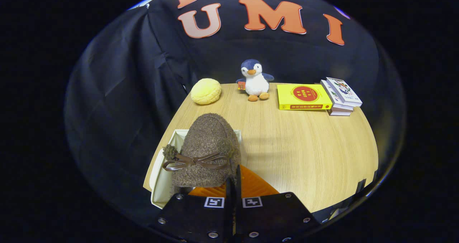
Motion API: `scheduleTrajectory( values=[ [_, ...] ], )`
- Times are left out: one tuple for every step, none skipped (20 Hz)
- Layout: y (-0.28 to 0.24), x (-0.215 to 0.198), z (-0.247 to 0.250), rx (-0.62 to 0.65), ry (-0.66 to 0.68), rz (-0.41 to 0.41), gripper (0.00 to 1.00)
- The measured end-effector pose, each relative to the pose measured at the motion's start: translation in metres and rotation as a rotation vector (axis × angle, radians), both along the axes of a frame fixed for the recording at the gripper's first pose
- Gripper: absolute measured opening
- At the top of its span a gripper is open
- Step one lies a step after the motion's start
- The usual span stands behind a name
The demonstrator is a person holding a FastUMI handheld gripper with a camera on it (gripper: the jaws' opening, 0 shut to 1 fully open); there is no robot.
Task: Open the storage box then place both shoes into the box .Put the left shoe in first, then the right shoe, with the right side of both shoes facing outward in a uniform manner.
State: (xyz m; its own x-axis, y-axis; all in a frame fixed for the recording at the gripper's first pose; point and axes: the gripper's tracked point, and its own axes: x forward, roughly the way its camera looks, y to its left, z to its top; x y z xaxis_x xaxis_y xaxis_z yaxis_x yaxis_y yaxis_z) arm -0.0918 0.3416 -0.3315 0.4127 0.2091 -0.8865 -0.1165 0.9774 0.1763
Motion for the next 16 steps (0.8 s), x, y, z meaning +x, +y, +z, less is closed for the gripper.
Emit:
scheduleTrajectory(
  values=[
    [0.007,-0.001,-0.005,-0.006,0.011,0.010,0.04],
    [0.016,-0.003,-0.010,-0.007,0.016,0.023,0.04],
    [0.022,-0.004,-0.016,-0.013,0.023,0.032,0.04],
    [0.027,-0.007,-0.022,-0.024,0.034,0.040,0.04],
    [0.030,-0.008,-0.028,-0.037,0.045,0.045,0.04],
    [0.032,-0.012,-0.035,-0.050,0.059,0.051,0.04],
    [0.034,-0.013,-0.041,-0.060,0.070,0.056,0.04],
    [0.036,-0.016,-0.048,-0.070,0.081,0.062,0.04],
    [0.035,-0.018,-0.054,-0.084,0.093,0.063,0.04],
    [0.035,-0.021,-0.059,-0.100,0.103,0.062,0.05],
    [0.034,-0.023,-0.063,-0.117,0.110,0.061,0.05],
    [0.031,-0.023,-0.069,-0.135,0.113,0.063,0.05],
    [0.027,-0.025,-0.072,-0.154,0.121,0.059,0.05],
    [0.025,-0.029,-0.077,-0.168,0.133,0.057,0.05],
    [0.025,-0.033,-0.079,-0.167,0.145,0.057,0.05],
    [0.026,-0.034,-0.080,-0.153,0.157,0.060,0.06]
  ],
)
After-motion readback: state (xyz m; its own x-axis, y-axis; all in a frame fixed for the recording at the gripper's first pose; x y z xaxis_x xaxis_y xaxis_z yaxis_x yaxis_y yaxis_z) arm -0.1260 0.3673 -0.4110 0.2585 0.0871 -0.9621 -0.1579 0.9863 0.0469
